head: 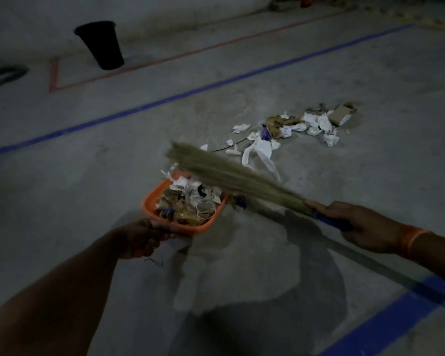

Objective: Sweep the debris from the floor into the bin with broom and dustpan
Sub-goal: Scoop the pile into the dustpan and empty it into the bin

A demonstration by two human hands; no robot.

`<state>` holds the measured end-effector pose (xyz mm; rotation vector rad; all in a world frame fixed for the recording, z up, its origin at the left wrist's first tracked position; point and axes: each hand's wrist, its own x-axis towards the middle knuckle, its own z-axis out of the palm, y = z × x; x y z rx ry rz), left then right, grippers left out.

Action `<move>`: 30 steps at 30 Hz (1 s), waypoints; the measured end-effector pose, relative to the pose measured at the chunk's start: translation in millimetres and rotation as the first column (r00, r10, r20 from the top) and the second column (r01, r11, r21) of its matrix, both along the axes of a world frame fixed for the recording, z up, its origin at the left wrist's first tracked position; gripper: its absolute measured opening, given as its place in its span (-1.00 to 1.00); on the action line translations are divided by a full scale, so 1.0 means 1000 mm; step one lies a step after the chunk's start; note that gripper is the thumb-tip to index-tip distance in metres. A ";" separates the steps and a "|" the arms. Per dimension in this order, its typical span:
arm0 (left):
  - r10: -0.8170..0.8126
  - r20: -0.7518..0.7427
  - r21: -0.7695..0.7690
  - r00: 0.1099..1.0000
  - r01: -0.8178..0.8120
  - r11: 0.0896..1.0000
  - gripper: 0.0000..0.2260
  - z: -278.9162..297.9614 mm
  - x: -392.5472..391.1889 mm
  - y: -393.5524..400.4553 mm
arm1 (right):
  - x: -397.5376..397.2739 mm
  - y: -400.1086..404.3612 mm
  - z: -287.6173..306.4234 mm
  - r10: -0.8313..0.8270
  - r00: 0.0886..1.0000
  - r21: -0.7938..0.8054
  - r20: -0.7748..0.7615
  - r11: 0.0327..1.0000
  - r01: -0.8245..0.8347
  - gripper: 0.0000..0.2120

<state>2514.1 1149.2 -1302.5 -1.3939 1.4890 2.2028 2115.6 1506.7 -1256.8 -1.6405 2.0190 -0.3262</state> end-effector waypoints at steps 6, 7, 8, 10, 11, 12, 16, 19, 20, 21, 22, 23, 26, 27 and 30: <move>-0.047 0.053 -0.034 0.997 0.049 0.998 -0.77 0.012 0.006 -0.001 | -0.037 -0.026 0.012 -0.116 0.987 0.015 -0.111 0.993 0.118 0.02; -0.054 0.055 -0.025 0.997 0.055 0.998 -0.76 0.012 0.006 -0.003 | -0.041 -0.035 0.012 -0.138 0.981 0.051 -0.133 0.988 0.146 -0.03; -0.059 0.058 -0.014 0.997 0.059 0.998 -0.76 0.012 0.006 -0.005 | -0.044 -0.045 0.010 -0.157 0.976 0.094 -0.154 0.980 0.173 -0.08; -0.058 0.056 -0.002 0.997 0.058 0.998 -0.75 0.010 0.007 -0.006 | -0.044 -0.063 0.003 -0.165 0.967 0.177 -0.192 0.964 0.199 -0.12; -0.054 0.049 0.005 0.997 0.054 0.999 -0.74 0.009 0.008 -0.006 | -0.040 -0.070 -0.002 -0.155 0.966 0.215 -0.204 0.956 0.199 -0.14; -0.053 0.039 0.014 0.998 0.052 0.999 -0.74 0.008 0.008 -0.006 | -0.036 -0.074 -0.008 -0.144 0.968 0.250 -0.205 0.949 0.194 -0.16; -0.023 0.013 0.035 1.000 0.022 0.999 -0.70 0.004 0.009 -0.006 | -0.011 -0.070 -0.035 -0.064 0.996 0.242 -0.054 0.967 0.076 -0.23; -0.011 0.010 0.027 1.000 0.011 1.000 -0.69 0.002 0.008 -0.006 | 0.004 -0.055 -0.052 0.047 0.999 0.162 0.015 0.986 -0.048 -0.18; -0.010 0.010 0.029 1.000 0.010 1.000 -0.69 0.002 0.008 -0.007 | 0.008 -0.049 -0.054 0.063 0.998 0.139 0.030 0.988 -0.067 -0.18; -0.005 0.006 0.036 1.000 0.005 0.999 -0.69 0.002 0.008 -0.005 | 0.012 -0.044 -0.055 0.076 0.997 0.117 0.035 0.990 -0.079 -0.18; 0.007 -0.002 0.046 1.000 -0.006 0.999 -0.69 0.001 0.007 -0.005 | 0.017 -0.040 -0.054 0.080 0.996 0.100 0.037 0.992 -0.083 -0.19; 0.021 -0.013 0.052 1.000 -0.020 0.998 -0.70 0.000 0.005 -0.003 | 0.020 -0.036 -0.053 0.086 0.996 0.073 0.036 0.993 -0.088 -0.21; 0.028 -0.021 0.029 0.999 -0.027 0.999 -0.72 0.001 -0.002 0.003 | 0.028 -0.024 -0.042 0.092 0.995 0.058 0.042 0.994 -0.095 -0.27; 0.023 -0.029 0.023 0.999 -0.023 0.999 -0.73 0.003 -0.005 0.004 | 0.031 -0.020 -0.038 0.098 0.995 0.055 0.036 0.994 -0.100 -0.30; 0.007 -0.086 0.033 0.996 -0.004 0.999 -0.72 0.010 -0.015 0.004 | 0.031 -0.011 -0.028 0.097 0.995 0.047 -0.016 0.994 -0.096 -0.32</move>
